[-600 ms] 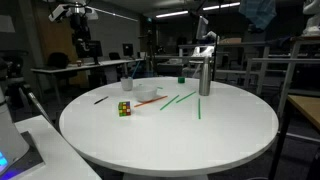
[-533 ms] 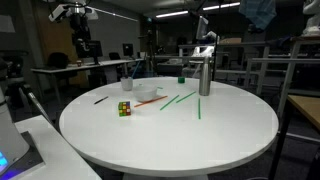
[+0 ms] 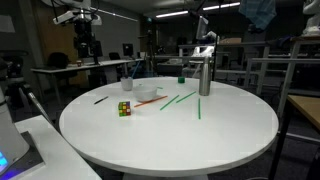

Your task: Pick up the pen from the table and put it in the bowl.

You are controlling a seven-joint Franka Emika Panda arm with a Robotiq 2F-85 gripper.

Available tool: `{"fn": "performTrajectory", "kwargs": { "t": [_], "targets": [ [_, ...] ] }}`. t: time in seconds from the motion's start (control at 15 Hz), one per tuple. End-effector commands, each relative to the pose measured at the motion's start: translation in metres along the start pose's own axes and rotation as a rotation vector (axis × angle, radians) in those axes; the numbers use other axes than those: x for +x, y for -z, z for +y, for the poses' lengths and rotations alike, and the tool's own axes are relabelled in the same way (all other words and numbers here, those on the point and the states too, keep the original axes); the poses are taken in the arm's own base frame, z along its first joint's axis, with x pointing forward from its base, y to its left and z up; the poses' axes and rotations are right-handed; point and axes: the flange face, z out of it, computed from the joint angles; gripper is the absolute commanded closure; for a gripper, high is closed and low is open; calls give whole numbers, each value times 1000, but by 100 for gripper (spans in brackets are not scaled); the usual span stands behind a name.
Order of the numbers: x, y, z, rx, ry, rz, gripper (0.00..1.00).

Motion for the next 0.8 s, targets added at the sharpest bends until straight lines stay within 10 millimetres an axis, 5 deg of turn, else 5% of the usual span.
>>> {"fn": "performTrajectory", "kwargs": {
  "t": [0.0,0.73],
  "targets": [
    [29,-16,4,41,133,-26,0],
    [100,-48,-3,133,435,-23,0]
  ]
}}
